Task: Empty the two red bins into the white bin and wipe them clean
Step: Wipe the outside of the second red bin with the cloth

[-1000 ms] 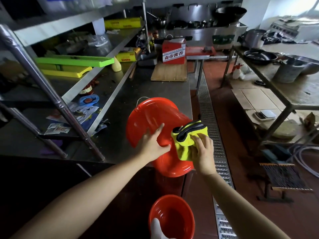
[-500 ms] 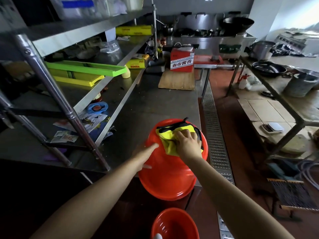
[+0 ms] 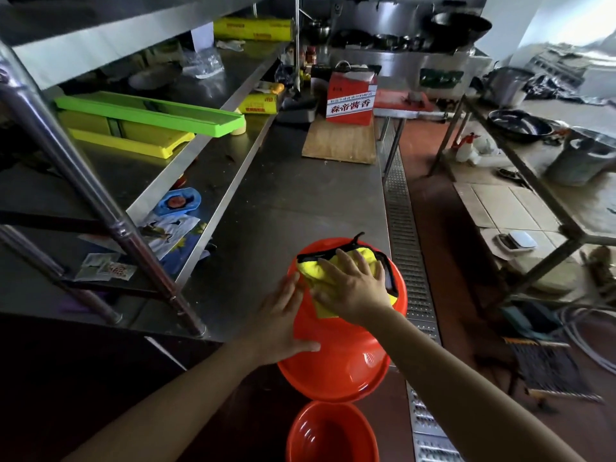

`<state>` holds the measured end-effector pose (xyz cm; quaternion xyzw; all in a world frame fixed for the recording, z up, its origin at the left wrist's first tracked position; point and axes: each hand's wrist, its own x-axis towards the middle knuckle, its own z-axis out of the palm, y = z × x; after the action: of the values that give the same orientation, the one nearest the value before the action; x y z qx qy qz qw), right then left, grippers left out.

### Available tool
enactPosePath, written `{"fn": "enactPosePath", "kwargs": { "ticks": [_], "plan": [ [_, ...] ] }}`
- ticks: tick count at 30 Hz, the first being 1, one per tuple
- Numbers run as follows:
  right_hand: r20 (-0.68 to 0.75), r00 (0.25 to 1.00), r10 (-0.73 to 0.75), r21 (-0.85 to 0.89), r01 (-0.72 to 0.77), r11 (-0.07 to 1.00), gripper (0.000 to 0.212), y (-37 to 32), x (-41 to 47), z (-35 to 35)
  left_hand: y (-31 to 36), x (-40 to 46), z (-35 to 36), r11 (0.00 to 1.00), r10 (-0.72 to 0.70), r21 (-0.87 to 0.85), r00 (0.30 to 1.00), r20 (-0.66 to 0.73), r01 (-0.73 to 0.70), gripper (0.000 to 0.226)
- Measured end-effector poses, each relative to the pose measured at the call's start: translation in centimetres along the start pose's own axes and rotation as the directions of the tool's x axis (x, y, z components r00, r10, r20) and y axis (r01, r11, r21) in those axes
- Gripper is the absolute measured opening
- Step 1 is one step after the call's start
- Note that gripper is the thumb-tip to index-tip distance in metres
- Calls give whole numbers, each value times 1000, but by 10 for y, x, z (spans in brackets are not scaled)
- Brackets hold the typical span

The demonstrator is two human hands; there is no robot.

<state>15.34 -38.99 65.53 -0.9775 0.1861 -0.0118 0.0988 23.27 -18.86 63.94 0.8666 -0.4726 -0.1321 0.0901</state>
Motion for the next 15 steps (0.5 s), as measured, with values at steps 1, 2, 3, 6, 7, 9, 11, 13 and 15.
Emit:
{"fn": "enactPosePath", "kwargs": {
  "ticks": [1, 2, 3, 6, 7, 9, 11, 13, 15],
  "plan": [
    [-2, 1000, 2, -7, -2, 1000, 91, -2, -1, 2, -1, 0, 2, 1000, 5, 20, 1000, -13, -5, 123],
    [-15, 1000, 6, -19, -6, 1000, 90, -5, -3, 5, -2, 1, 4, 999, 10, 34, 999, -38, -9, 124],
    [-41, 999, 16, -28, -18, 999, 87, -7, -6, 9, -3, 2, 7, 999, 21, 45, 997, -70, -17, 125],
    [-173, 981, 88, -24, -94, 995, 70, -15, -10, 23, -6, 0, 15, 997, 66, 54, 981, -184, -57, 122],
    [-216, 971, 105, -29, -114, 993, 64, -17, -7, 25, -6, -1, 18, 996, 80, 50, 971, -225, -70, 119],
    [-247, 961, 128, -35, -141, 989, 58, -20, 7, 24, -7, 1, 22, 997, 82, 25, 961, -265, -78, 112],
    [-211, 964, 159, -26, -168, 985, 56, -24, 25, 21, -7, 3, 25, 998, 38, -40, 974, -225, -48, 115],
    [-185, 962, 200, -14, -206, 978, 56, -29, 40, 18, -7, 6, 27, 995, 18, -93, 985, -171, -35, 120],
    [-190, 960, 208, -32, -217, 976, 57, -34, 48, 17, -7, 8, 27, 996, 25, -82, 988, -154, -38, 119]
  ]
}}
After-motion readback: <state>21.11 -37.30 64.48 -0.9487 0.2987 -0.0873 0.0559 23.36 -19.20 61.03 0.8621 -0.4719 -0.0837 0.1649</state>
